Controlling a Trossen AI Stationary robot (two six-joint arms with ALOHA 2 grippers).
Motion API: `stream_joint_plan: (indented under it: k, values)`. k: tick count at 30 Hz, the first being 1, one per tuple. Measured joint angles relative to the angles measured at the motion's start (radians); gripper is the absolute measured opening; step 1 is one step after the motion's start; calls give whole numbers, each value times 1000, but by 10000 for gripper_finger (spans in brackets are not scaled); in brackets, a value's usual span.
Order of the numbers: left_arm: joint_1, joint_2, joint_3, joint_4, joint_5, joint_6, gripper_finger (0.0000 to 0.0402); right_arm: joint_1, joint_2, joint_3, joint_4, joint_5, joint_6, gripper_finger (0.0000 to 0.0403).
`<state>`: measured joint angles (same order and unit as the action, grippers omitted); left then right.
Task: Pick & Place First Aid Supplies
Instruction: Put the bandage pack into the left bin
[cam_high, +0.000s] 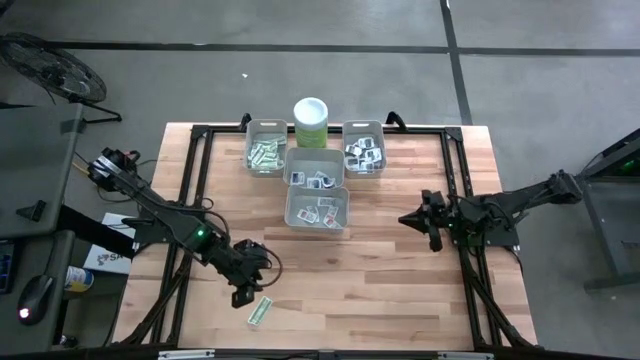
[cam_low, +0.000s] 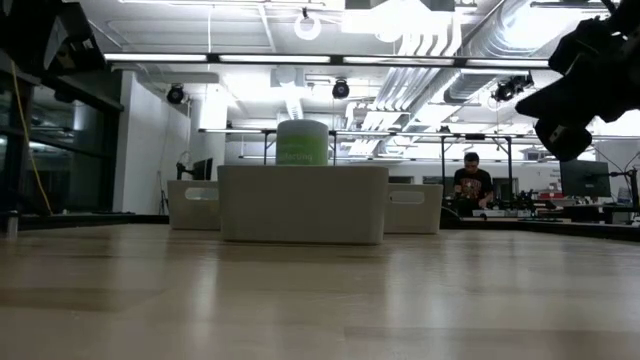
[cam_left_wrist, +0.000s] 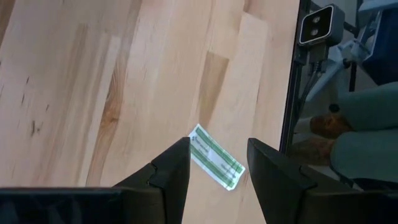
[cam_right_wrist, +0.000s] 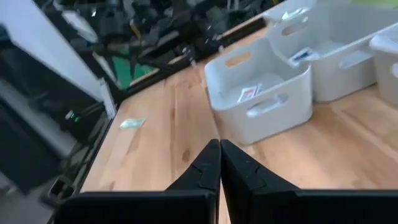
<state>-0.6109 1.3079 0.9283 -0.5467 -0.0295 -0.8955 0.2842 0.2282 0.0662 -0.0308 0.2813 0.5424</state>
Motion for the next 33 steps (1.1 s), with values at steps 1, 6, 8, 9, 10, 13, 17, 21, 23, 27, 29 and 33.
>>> stream_joint_plan:
  k: [1,6,8,9,10,13,17,21,23,27,29,33]
  values:
    - [0,0,0,2,-2,0,158,-14,-8,0,-15,-29,-4,1]
    - [0,0,0,-2,-4,39,158,-108,-44,0,-77,-166,-26,1]
    - [0,0,0,-3,-6,68,158,-154,-56,0,-94,-223,-41,1]
    - [0,0,0,-1,-7,83,158,-175,-60,0,-102,-249,-49,1]
    - [0,0,0,-1,-7,101,158,-197,-61,0,-105,-270,-55,1]
    - [0,3,0,-2,-1,148,158,-243,-58,0,-107,-288,-71,1]
    - [-5,35,0,4,42,181,158,-264,-58,0,-108,-284,-75,1]
    - [-35,91,0,13,127,197,158,-265,-58,0,-108,-264,-72,7]
    - [-58,117,0,30,155,202,158,-265,-58,0,-108,-264,-72,9]
    - [-126,155,0,78,144,188,158,-265,-58,0,-108,-264,-72,7]
    - [-164,177,1,101,123,187,158,-265,-58,0,-108,-264,-72,4]
    - [-232,227,0,134,29,186,158,-265,-58,0,-108,-264,-72,1]
